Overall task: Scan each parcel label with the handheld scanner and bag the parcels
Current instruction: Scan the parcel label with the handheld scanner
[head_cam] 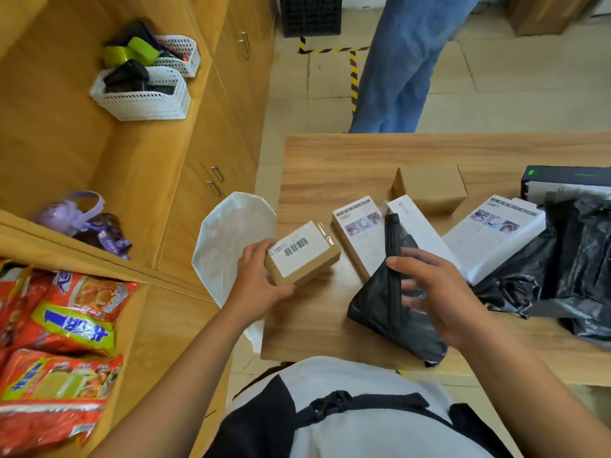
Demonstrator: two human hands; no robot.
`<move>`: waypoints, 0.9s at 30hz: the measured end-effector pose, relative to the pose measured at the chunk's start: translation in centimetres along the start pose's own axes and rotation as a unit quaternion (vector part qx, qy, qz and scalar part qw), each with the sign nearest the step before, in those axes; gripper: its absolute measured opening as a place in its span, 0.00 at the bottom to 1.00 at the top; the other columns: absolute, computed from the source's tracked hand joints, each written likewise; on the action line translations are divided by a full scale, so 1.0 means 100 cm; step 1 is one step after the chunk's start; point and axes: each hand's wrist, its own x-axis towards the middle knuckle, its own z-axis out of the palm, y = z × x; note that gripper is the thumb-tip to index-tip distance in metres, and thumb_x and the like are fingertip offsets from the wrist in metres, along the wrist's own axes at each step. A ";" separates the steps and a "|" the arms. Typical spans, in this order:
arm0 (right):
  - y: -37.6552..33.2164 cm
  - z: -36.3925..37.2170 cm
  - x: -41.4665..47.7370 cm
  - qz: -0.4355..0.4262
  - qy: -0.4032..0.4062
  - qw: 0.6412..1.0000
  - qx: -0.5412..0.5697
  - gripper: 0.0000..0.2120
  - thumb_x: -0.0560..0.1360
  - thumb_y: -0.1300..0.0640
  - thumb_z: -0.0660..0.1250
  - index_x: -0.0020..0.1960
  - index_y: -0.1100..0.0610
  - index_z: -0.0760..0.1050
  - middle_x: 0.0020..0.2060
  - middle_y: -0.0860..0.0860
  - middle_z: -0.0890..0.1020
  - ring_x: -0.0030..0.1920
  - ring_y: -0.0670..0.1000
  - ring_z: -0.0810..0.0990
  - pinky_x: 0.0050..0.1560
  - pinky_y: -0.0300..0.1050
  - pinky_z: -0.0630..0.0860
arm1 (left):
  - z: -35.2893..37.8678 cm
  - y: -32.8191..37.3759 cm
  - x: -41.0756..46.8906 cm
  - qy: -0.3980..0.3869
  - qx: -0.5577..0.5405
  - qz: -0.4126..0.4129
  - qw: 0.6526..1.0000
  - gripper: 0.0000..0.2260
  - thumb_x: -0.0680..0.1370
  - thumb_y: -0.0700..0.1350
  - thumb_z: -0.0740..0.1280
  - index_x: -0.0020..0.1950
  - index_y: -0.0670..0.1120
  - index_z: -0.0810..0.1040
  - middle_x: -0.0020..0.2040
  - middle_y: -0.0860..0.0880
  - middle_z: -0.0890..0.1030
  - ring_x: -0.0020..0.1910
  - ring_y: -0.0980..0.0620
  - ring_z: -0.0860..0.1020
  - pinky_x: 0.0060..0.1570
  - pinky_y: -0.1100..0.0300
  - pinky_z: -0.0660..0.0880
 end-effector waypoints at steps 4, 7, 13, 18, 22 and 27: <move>0.000 0.014 0.004 0.000 -0.022 1.000 -0.021 0.36 0.56 0.43 0.79 0.63 0.50 0.79 0.45 0.51 0.89 0.39 0.51 0.88 0.36 0.43 0.79 | 0.001 -0.020 -0.016 -0.041 0.011 -0.016 0.999 0.41 0.64 0.44 0.80 0.73 0.54 0.64 0.66 0.54 0.65 0.68 0.52 0.64 0.70 0.53 0.66; 0.000 0.022 0.007 -0.006 -0.026 0.999 -0.032 0.35 0.55 0.42 0.79 0.60 0.51 0.82 0.45 0.54 0.89 0.40 0.53 0.87 0.36 0.44 0.80 | 0.001 -0.029 -0.022 -0.091 0.012 -0.020 0.996 0.41 0.65 0.44 0.79 0.74 0.52 0.64 0.69 0.53 0.64 0.70 0.52 0.63 0.73 0.51 0.64; 0.003 0.032 0.010 -0.005 -0.023 0.999 -0.038 0.31 0.57 0.43 0.80 0.58 0.52 0.84 0.43 0.54 0.89 0.41 0.55 0.88 0.49 0.55 0.81 | 0.000 -0.036 -0.020 -0.122 0.008 -0.010 0.992 0.41 0.65 0.44 0.79 0.75 0.53 0.64 0.68 0.55 0.64 0.70 0.53 0.62 0.72 0.54 0.63; 0.003 0.038 0.004 -0.010 -0.008 0.999 -0.043 0.28 0.57 0.43 0.80 0.55 0.49 0.85 0.42 0.51 0.89 0.37 0.49 0.87 0.48 0.54 0.79 | -0.003 -0.042 -0.013 -0.133 -0.035 -0.020 0.990 0.47 0.64 0.47 0.82 0.75 0.60 0.58 0.71 0.56 0.60 0.72 0.51 0.61 0.73 0.50 0.63; 0.004 0.045 -0.002 -0.009 0.019 0.998 -0.051 0.33 0.56 0.41 0.80 0.60 0.50 0.84 0.45 0.50 0.89 0.40 0.50 0.86 0.47 0.51 0.79 | -0.003 -0.048 -0.012 -0.082 -0.105 -0.084 0.987 0.45 0.65 0.51 0.82 0.75 0.59 0.60 0.73 0.52 0.61 0.71 0.50 0.64 0.71 0.48 0.66; 0.003 0.054 -0.008 0.000 0.046 0.997 -0.054 0.28 0.54 0.40 0.79 0.53 0.47 0.85 0.46 0.50 0.89 0.49 0.56 0.84 0.47 0.53 0.76 | 0.014 -0.049 -0.016 -0.053 -0.292 -0.209 0.932 0.28 0.71 0.51 0.77 0.67 0.55 0.69 0.67 0.52 0.73 0.60 0.55 0.75 0.52 0.61 0.74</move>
